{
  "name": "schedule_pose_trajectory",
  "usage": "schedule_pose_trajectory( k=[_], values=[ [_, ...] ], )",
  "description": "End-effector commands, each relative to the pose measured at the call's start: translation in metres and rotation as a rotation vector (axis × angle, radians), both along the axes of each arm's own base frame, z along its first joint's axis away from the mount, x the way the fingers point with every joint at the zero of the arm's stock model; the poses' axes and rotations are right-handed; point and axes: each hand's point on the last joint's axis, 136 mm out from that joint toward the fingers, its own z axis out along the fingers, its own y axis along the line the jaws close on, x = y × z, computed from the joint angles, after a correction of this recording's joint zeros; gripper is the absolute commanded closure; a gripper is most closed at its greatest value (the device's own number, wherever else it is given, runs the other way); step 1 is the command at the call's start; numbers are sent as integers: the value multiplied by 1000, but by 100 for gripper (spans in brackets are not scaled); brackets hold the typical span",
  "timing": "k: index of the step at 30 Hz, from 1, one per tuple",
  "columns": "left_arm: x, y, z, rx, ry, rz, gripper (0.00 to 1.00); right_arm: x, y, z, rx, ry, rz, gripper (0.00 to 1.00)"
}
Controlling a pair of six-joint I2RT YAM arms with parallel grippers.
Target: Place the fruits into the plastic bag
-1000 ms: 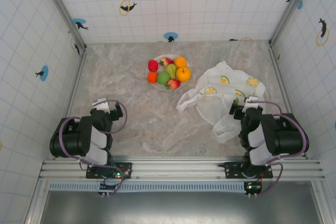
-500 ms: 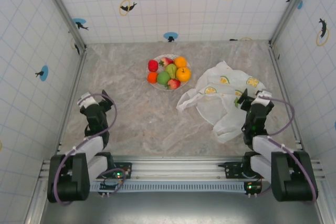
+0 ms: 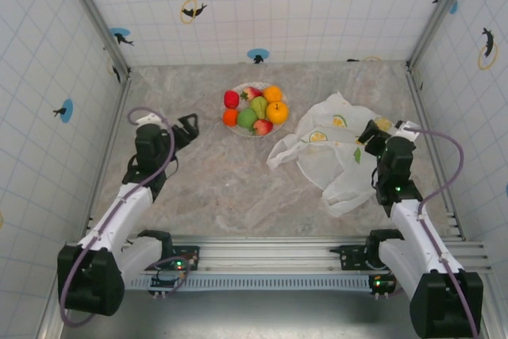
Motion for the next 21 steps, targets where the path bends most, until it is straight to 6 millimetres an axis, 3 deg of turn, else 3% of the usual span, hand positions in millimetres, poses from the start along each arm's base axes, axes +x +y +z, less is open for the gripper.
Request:
schedule_pose_trajectory(
  k=[1, 4, 7, 14, 21],
  values=[
    [-22, -52, -2, 59, 46, -217, 2, -7, 35, -23, 51, 167, 161, 1],
    [-45, -96, -13, 150, 30, -389, 3, -14, 55, -45, 1, 288, 248, 1],
    [-60, -126, -28, 229, 49, -506, 4, -21, 70, -61, -50, 372, 300, 1],
    [-88, -188, -70, 501, 34, -750, 3, -36, 98, -73, -75, 433, 381, 0],
    [-75, -233, -115, 687, -11, -830, 3, -49, 100, -73, -69, 425, 377, 0]
  ],
)
